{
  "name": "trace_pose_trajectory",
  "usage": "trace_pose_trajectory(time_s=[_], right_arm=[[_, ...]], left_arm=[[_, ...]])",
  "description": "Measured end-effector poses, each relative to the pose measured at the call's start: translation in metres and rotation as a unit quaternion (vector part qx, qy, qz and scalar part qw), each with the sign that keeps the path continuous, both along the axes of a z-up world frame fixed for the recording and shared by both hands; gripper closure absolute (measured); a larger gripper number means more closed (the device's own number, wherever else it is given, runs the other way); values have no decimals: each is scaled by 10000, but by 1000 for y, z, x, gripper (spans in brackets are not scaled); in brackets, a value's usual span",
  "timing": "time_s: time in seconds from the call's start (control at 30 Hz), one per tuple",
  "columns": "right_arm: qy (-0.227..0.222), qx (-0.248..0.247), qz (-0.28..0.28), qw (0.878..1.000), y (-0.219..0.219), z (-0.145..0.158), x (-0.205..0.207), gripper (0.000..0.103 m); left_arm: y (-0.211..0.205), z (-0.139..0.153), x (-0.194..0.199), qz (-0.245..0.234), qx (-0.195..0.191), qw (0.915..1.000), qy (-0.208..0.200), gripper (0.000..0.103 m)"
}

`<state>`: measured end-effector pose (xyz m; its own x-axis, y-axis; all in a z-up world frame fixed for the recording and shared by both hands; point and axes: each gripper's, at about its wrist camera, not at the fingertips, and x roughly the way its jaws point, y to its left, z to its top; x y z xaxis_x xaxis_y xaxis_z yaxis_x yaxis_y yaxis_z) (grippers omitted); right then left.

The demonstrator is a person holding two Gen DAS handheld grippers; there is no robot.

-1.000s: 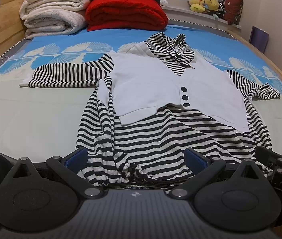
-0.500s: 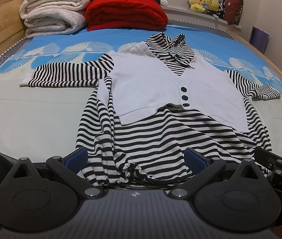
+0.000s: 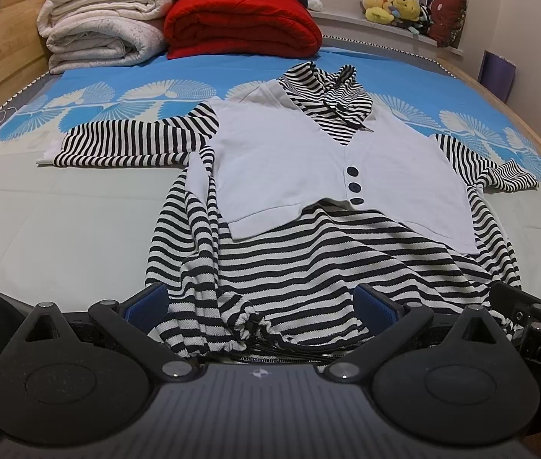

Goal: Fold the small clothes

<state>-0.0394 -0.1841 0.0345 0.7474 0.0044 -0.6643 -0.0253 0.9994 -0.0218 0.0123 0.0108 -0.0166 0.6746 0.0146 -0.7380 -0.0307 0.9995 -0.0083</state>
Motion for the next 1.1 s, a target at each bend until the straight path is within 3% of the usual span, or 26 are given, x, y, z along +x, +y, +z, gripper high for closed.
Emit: trace_pose_trajectory(time_s=[0.43,0.7,0.87,0.97,1.03,1.1], right_arm=[[-3,43,-35,10000,-2,4,1,15],[-854,283,-587,9942,-41,47,16,16],[-1063,107,-667,9920,-81,64,58,16],[-829,81,-752,9937,-109,53,88,16],[-490,34,-975,9940,-128,29,101,17],[214,321,-1339,9902,-144,2,112,20]], left_arm=[[0,-1,0,-20,16,10000,7,0],[11,2,22,-52,2,9999,164,0],[28,17,68,-455,271,9985,-156,0],[48,5,94,-579,220,9980,-124,1],[70,-18,111,-170,-198,9985,484,7],[88,-35,122,234,-860,9912,978,9]])
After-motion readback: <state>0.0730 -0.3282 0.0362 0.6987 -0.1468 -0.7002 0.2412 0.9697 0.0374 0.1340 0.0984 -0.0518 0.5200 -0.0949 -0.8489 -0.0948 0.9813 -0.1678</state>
